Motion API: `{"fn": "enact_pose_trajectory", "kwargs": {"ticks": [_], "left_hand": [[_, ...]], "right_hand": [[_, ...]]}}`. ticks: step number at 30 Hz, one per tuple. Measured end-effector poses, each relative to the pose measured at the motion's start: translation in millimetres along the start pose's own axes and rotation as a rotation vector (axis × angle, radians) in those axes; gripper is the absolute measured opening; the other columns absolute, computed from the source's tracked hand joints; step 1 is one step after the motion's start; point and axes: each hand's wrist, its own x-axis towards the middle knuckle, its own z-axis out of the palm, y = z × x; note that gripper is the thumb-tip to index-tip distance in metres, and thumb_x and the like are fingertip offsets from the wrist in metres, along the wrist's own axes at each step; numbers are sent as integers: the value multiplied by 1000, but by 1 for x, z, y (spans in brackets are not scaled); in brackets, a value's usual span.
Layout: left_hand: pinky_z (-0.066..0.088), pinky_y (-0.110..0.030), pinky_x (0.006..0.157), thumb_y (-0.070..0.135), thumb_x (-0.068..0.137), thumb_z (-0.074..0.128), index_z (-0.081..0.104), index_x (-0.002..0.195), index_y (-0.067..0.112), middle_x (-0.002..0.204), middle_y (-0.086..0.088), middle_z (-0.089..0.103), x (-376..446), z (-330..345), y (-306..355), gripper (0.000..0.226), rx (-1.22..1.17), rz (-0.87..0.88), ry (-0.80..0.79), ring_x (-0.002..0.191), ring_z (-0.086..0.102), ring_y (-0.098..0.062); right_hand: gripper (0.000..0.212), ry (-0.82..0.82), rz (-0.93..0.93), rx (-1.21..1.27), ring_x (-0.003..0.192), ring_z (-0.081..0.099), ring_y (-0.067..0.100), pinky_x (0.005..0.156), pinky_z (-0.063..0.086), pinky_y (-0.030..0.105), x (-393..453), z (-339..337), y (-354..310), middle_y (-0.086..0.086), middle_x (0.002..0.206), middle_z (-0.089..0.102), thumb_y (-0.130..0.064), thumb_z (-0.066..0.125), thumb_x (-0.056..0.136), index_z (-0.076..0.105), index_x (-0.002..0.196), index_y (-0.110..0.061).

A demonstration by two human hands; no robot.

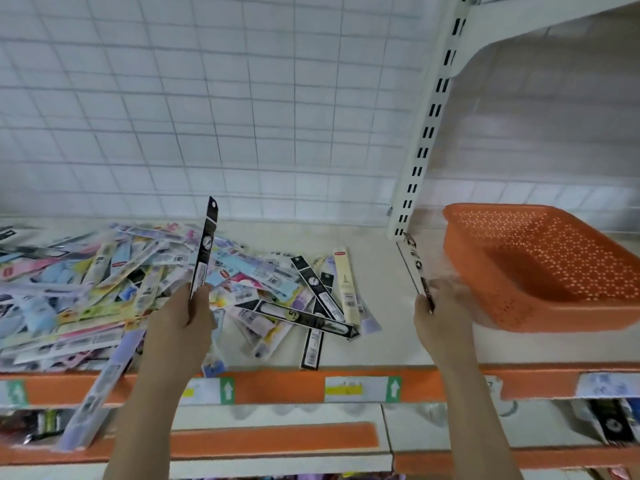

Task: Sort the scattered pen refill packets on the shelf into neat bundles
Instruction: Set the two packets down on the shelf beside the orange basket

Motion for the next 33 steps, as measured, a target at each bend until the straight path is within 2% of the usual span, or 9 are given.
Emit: {"fn": "enact_pose_trajectory", "kwargs": {"ticks": [4,7,11,14,18,21,24,28,33], "left_hand": [[37,-32,52,23,99,37,52,77,21,64,-10,58,26,14,8,26,-37,39,-13,53,49,-27],[33,-29,47,22,99,39,55,74,7,62,-12,59,37,25,8,33,5,48,-58,46,44,-24],[26,-31,49,20,98,39,44,70,-4,52,-10,42,39,46,17,38,74,70,-177,46,35,-23],[19,-30,48,20,97,42,30,58,8,51,-5,29,40,66,29,43,153,127,-196,46,29,-22],[21,-27,46,18,95,45,28,52,15,55,-3,32,34,102,52,47,237,167,-213,48,33,-18],[24,-30,52,22,97,39,28,58,17,57,1,30,17,135,75,41,336,209,-308,53,35,-17],[31,-29,62,25,98,35,35,73,15,63,3,33,-3,171,93,27,398,276,-355,71,49,-26],[42,-35,69,23,96,37,45,89,13,78,0,41,-22,208,105,15,432,271,-390,83,54,-26],[46,-37,77,23,95,38,50,110,10,98,-9,55,-32,219,104,23,498,238,-360,98,58,-29]], "right_hand": [[42,56,38,-173,101,58,39,84,44,39,15,3,7,25,112,60,-11,49,91,45,132,-6],[27,86,14,-340,100,56,40,91,42,45,19,7,18,23,98,64,-11,53,87,58,111,0],[20,159,-23,-437,89,60,40,82,43,44,22,4,25,25,87,64,-14,52,85,61,82,3],[15,92,-28,-394,83,62,37,76,50,47,27,-9,25,20,85,64,-10,46,88,57,81,-1],[13,19,-118,-347,80,63,33,72,50,41,26,-25,28,15,86,64,-10,49,90,56,80,-6],[19,-22,-201,-329,80,63,32,72,50,41,23,-29,32,12,92,62,-18,48,90,60,81,-7],[31,-38,-272,-312,71,63,30,65,52,38,24,-33,39,12,82,63,-27,38,87,60,77,-8],[20,-85,-324,-323,86,62,27,77,53,41,24,-35,44,11,95,61,-18,45,91,62,88,-8],[12,-59,-363,-314,91,60,29,81,51,46,27,-31,53,11,96,60,-16,55,86,64,87,-8]]}}
